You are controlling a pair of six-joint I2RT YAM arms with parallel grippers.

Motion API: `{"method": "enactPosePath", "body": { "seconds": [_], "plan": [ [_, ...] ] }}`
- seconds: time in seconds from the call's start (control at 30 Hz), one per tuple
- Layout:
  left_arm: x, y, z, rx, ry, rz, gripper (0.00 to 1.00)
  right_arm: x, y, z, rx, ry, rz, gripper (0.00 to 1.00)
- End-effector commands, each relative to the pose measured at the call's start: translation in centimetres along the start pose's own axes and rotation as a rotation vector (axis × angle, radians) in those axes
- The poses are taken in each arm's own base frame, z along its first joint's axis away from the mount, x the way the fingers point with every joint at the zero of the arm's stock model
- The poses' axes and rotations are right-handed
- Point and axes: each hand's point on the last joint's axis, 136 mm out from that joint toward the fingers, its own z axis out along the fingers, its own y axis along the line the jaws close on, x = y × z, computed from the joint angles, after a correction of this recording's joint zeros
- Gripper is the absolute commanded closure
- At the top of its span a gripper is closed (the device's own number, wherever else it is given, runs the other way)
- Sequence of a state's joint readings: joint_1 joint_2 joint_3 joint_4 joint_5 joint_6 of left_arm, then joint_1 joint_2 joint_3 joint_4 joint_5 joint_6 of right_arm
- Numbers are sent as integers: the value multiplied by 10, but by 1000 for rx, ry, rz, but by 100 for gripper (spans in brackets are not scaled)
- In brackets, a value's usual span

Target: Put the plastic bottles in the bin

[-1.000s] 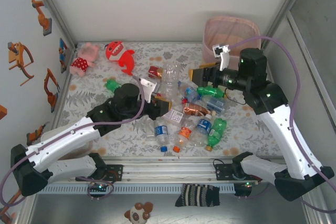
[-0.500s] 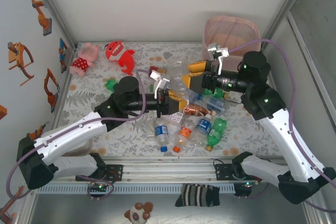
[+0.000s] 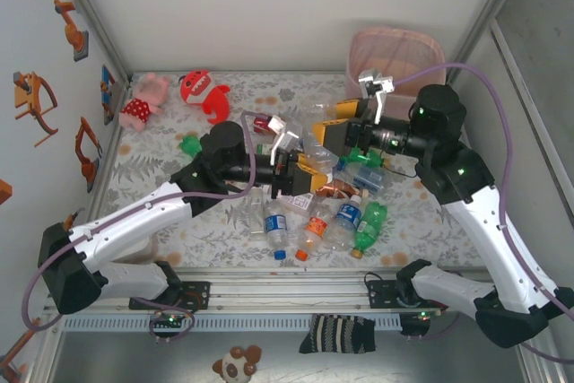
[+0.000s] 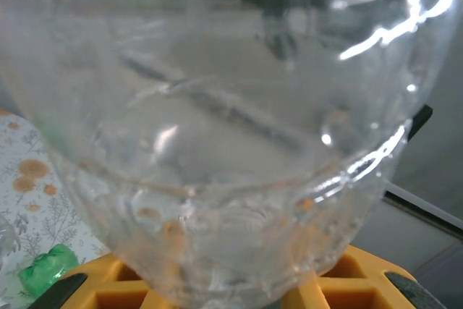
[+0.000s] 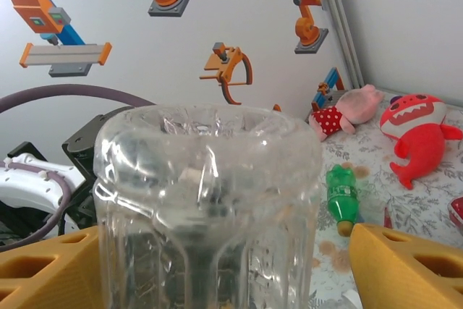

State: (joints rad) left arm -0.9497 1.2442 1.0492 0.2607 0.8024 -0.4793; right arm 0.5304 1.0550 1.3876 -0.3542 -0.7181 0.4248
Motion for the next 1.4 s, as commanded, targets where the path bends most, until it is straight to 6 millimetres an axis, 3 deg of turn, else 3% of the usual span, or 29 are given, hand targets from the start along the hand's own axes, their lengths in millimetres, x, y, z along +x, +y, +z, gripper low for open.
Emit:
{"method": "enactPosePath", "body": {
  "seconds": [0.0,0.07,0.17,0.43,0.6,0.83,0.93,1.03,1.23,1.37],
  "plan": [
    [-12,-21,0,71,1,74,73,-13,19,-7,-46,-31,-17,21],
    [-10,-18,1,61,18,71,72,-14,23,-7,-65,-30,-22,21],
    [-9,-15,3,53,31,65,72,-14,24,-6,-76,-25,-22,31],
    [-8,-7,-2,-17,23,78,61,-21,16,-10,0,-43,-29,34],
    [-9,14,-22,-215,-31,114,36,-31,0,-13,120,-58,-33,40],
    [-5,35,-56,-431,-81,141,27,-51,-35,-17,334,-65,-64,41],
    [-2,42,-65,-489,-85,136,27,-70,-55,-21,429,-79,-76,41],
    [2,47,-72,-527,-84,131,27,-93,-89,-30,543,-107,-73,41],
    [3,51,-79,-555,-80,133,27,-134,-176,-62,769,-152,-20,42],
    [3,56,-83,-578,-83,133,27,-142,-235,-86,934,-139,-2,43]
  ]
}}
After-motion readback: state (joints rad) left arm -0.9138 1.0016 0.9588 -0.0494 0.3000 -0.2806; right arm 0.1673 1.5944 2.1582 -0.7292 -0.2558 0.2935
